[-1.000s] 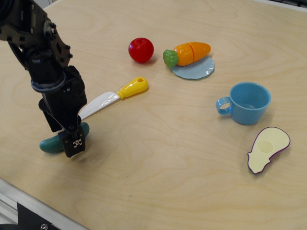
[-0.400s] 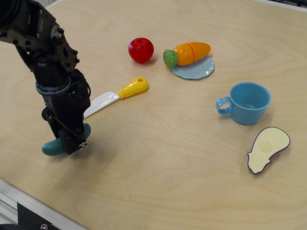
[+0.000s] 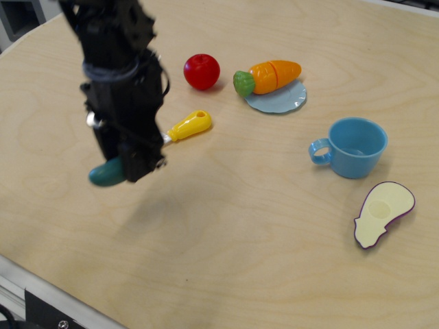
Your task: Put cucumber in cup
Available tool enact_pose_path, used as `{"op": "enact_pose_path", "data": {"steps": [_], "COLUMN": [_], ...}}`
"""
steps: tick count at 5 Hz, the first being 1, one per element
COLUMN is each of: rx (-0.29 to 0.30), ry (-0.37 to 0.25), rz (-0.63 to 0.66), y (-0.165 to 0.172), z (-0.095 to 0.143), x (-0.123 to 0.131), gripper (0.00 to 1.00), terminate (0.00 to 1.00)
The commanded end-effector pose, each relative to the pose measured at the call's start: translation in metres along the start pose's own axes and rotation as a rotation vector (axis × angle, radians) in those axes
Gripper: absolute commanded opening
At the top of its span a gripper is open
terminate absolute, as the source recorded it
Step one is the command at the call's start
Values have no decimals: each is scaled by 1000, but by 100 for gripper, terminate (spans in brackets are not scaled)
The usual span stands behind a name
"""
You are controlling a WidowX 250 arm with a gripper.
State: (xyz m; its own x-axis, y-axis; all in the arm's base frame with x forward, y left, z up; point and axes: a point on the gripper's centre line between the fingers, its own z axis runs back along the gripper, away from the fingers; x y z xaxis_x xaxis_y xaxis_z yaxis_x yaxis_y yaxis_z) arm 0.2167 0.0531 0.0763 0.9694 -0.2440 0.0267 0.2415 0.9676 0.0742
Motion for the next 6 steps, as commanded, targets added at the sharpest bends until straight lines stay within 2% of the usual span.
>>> {"op": "enact_pose_path", "data": {"steps": [1,2,4,6], "rx": [-68,-106,-182,-224], "ry": [-33,-30,1,43], "rz": [2,-8,-61,-83], "y": [-40,-60,-100,-124], "z": [35,35,19,10], "x": [61,87,141,173], "gripper": [0,0,0,0], "terminate": [0,0,0,0]}}
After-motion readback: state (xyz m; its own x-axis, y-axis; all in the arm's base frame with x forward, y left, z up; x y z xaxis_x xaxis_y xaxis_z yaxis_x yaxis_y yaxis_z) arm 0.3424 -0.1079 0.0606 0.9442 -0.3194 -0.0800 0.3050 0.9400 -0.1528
